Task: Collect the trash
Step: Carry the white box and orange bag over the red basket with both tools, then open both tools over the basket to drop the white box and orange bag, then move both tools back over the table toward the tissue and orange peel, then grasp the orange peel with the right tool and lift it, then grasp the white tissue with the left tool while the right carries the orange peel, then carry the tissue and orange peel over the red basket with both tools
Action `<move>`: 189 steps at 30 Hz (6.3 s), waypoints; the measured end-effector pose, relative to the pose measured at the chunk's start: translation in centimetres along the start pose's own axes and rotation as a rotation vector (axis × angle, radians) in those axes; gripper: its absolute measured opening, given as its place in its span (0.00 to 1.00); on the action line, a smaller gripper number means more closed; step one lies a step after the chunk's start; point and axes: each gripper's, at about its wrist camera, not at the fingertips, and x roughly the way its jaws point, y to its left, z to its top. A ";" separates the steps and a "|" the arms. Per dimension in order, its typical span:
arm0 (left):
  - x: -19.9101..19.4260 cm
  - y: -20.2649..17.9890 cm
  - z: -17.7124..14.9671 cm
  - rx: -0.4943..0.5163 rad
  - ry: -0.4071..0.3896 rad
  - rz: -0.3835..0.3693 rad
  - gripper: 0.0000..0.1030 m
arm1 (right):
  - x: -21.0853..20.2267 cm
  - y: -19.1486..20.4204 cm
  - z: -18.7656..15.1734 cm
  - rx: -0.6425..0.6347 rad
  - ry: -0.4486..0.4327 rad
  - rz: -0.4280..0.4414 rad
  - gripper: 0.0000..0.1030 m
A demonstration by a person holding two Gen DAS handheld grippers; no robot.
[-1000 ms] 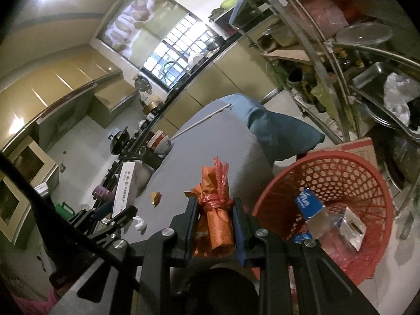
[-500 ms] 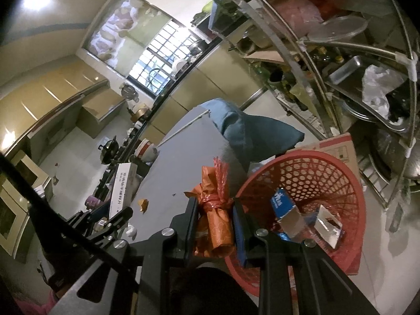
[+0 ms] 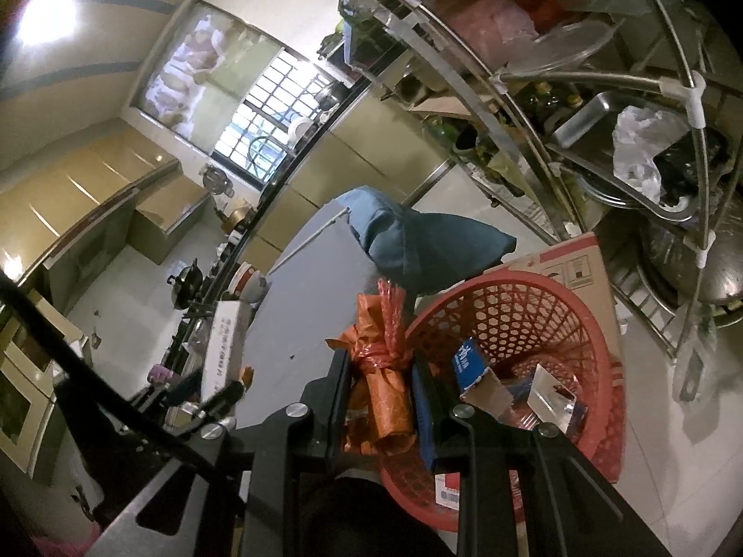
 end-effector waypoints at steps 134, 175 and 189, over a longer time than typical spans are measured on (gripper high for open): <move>10.8 29.9 -18.1 -0.736 0.258 0.121 0.34 | 30.1 25.1 -12.5 -0.434 0.499 -0.052 0.35; -1.9 21.5 -12.2 -0.498 0.033 0.248 0.34 | 19.3 24.2 -9.1 -0.384 0.325 0.051 0.35; -2.2 19.9 -11.1 -0.464 0.028 0.249 0.34 | 17.9 22.3 -8.0 -0.345 0.302 0.045 0.35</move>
